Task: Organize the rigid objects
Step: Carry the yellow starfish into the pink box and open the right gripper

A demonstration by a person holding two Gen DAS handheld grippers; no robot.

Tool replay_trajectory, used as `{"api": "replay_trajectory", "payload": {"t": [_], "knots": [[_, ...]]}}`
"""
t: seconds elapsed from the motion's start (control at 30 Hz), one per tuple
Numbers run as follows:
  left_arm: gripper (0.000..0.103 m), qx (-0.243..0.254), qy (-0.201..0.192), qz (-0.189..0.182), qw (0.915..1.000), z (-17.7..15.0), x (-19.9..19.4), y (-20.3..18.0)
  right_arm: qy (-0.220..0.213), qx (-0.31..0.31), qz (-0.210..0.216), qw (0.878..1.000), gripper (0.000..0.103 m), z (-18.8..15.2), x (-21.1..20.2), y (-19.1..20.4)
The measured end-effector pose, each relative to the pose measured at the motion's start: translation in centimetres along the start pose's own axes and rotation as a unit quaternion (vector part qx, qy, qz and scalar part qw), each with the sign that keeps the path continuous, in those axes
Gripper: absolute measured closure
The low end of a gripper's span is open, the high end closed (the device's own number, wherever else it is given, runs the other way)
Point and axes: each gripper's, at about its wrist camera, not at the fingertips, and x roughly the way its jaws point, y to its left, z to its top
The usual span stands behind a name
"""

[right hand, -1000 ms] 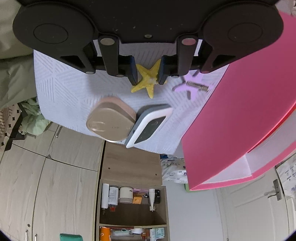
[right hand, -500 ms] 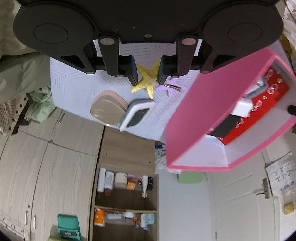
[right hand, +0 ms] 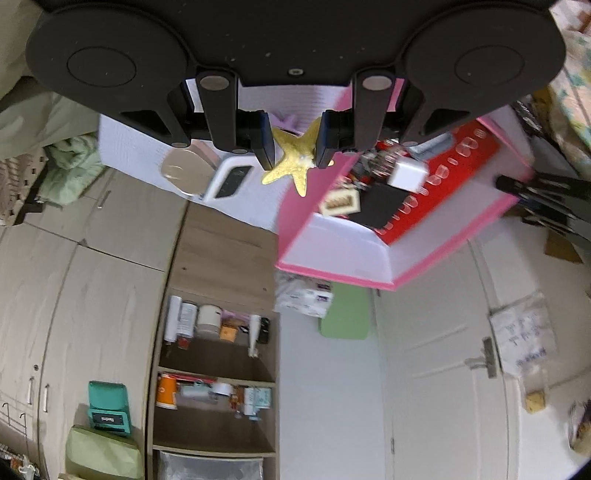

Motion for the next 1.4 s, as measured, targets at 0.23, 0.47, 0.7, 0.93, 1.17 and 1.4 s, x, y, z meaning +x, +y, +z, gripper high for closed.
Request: {"api": "replay_trajectory", "payload": {"t": [0.23, 0.47, 0.7, 0.93, 1.17, 1.4], "knots": [[0.093, 0.003, 0.033, -0.002, 0.9995, 1.2, 0.0, 0.0, 0.005, 0.009, 0.077, 0.997, 0.075, 1.7, -0.2, 2.2], [0.093, 0.003, 0.028, -0.001, 0.9996, 1.0, -0.2, -0.1, 0.03, -0.006, 0.141, 0.989, 0.075, 2.3, 3.3, 5.0], [0.093, 0.0, 0.019, 0.005, 0.9998, 0.8, -0.3, -0.3, 0.07, 0.0, 0.156, 0.985, 0.075, 3.6, 9.6, 6.3], [0.093, 0.002, 0.017, 0.014, 0.9998, 0.7, -0.3, -0.6, 0.104, 0.014, 0.121, 0.987, 0.075, 3.8, 14.6, 5.7], [0.093, -0.003, 0.017, 0.015, 0.9997, 0.7, -0.2, -0.7, 0.097, 0.019, 0.097, 0.99, 0.069, 3.6, 14.5, 5.1], [0.093, 0.001, 0.008, 0.018, 0.9998, 0.3, -0.4, -0.8, 0.047, 0.054, 0.092, 0.993, 0.063, 2.9, 7.4, 1.7]]}}
